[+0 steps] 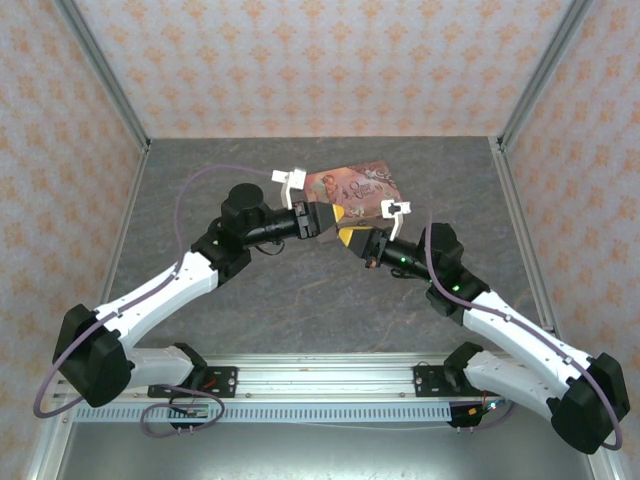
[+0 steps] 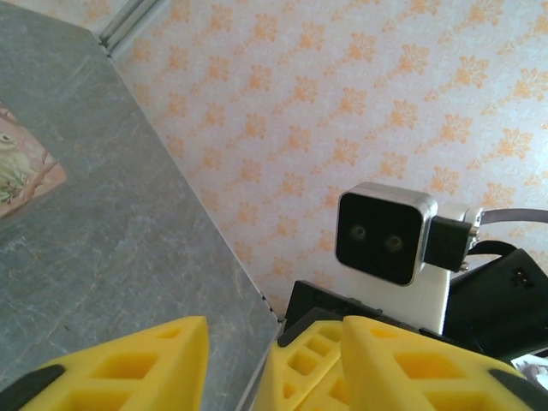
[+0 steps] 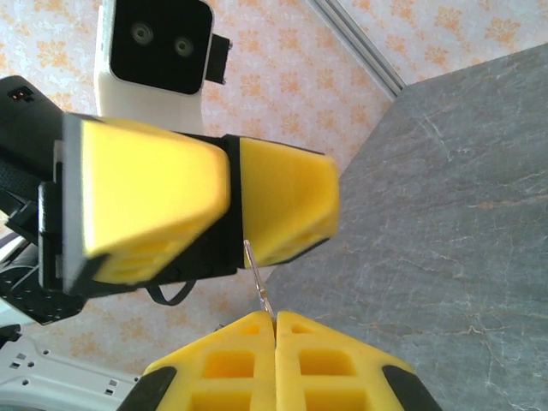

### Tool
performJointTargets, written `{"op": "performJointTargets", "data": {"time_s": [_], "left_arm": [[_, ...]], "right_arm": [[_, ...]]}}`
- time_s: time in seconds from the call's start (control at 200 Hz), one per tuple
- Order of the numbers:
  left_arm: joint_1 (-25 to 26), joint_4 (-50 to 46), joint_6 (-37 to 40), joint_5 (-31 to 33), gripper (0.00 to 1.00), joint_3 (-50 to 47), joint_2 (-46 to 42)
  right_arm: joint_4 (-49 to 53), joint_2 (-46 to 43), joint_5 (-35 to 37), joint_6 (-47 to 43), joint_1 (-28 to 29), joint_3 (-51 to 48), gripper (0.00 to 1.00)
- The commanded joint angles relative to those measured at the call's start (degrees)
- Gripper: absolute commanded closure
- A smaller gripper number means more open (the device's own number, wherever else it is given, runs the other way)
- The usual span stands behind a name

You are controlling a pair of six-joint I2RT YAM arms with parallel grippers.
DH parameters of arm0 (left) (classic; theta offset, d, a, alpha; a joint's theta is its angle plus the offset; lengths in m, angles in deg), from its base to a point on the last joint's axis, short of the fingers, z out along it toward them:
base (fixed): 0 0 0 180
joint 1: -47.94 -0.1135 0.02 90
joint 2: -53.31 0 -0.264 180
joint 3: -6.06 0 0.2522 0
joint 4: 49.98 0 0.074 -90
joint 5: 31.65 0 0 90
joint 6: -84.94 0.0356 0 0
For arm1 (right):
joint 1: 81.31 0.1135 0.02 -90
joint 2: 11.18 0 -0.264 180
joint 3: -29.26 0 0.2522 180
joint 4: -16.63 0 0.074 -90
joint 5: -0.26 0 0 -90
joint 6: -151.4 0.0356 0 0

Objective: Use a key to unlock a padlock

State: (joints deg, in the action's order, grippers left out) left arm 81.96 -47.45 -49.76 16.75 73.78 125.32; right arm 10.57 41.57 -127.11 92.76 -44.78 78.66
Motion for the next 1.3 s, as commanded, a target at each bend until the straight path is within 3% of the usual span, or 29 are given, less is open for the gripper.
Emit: {"op": "performJointTargets", "data": {"time_s": [0.0,0.29,0.425,0.56,0.711,0.866,1.296], "left_arm": [[0.69,-0.27,1.89,-2.23,0.62,2.38,0.24],[1.05,-1.37,2.94,-2.52,0.81,2.90,0.56],[1.10,-2.11,3.46,-2.52,0.86,3.18,0.56],[1.14,-2.58,3.84,-2.38,1.00,3.44,0.43],[1.09,-2.85,4.02,-1.90,1.00,3.59,0.15],[1.14,-2.93,4.19,-1.90,1.00,3.84,0.13],[1.13,-3.46,4.54,-1.18,1.00,4.11,0.07]], "right_arm": [[-3.48,-0.54,0.21,1.42,-0.24,2.14,1.00],[-1.99,-0.11,3.07,2.62,-0.28,2.76,1.00],[-1.63,-0.02,4.44,3.35,-0.31,2.77,1.00],[0.34,-0.09,4.83,2.65,-0.26,3.12,1.00],[0.90,-0.92,3.18,2.64,-1.25,2.36,0.83],[-2.36,-0.78,1.08,4.59,-2.15,1.33,0.72],[-6.27,2.79,-2.19,6.77,-2.16,1.37,0.71]]}}
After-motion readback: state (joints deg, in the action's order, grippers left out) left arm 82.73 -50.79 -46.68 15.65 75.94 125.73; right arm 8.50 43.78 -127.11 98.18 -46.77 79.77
